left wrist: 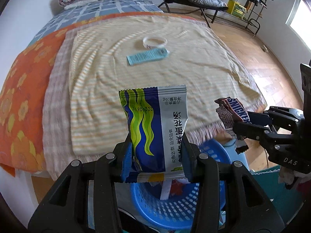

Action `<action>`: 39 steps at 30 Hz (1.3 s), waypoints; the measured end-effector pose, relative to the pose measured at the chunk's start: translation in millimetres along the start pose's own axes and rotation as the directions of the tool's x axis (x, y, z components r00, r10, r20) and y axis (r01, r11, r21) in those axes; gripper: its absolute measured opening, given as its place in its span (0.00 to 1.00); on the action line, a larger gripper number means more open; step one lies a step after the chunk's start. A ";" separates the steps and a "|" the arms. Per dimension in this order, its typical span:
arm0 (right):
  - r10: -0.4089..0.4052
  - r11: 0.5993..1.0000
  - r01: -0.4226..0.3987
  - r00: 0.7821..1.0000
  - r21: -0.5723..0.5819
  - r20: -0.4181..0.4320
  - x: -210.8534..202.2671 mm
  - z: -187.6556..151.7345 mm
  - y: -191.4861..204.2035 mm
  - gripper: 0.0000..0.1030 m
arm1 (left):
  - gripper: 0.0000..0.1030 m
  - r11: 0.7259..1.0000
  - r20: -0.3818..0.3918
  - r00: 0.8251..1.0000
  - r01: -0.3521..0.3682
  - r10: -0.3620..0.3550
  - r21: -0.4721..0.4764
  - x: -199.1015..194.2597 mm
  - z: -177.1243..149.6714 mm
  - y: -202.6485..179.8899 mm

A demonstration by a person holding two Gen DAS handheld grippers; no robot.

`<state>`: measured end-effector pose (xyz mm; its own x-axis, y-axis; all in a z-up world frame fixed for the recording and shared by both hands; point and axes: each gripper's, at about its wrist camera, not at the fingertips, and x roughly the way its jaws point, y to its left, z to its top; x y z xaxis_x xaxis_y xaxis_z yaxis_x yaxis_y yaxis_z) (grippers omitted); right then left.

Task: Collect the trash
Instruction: 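Carry the blue packet in the left tool while the right tool carries the Snickers bar to the basket, then open both tools to drop the packet and Snickers bar into the basket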

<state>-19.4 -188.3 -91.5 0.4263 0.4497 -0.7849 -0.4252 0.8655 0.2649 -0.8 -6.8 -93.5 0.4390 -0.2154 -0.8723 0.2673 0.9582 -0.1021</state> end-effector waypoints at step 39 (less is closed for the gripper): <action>-0.011 0.998 0.005 0.993 -0.056 -0.115 13.5 -71.8 17.9 0.27 | 0.44 0.997 -0.194 0.979 0.065 -0.055 0.044 63.3 -80.0 -36.7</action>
<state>-78.6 -182.6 -137.5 0.3362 0.4114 -0.8472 -0.4668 0.8540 0.2295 -51.5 -40.5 -183.3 0.2485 -0.2272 -0.9416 0.3329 0.9329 -0.1372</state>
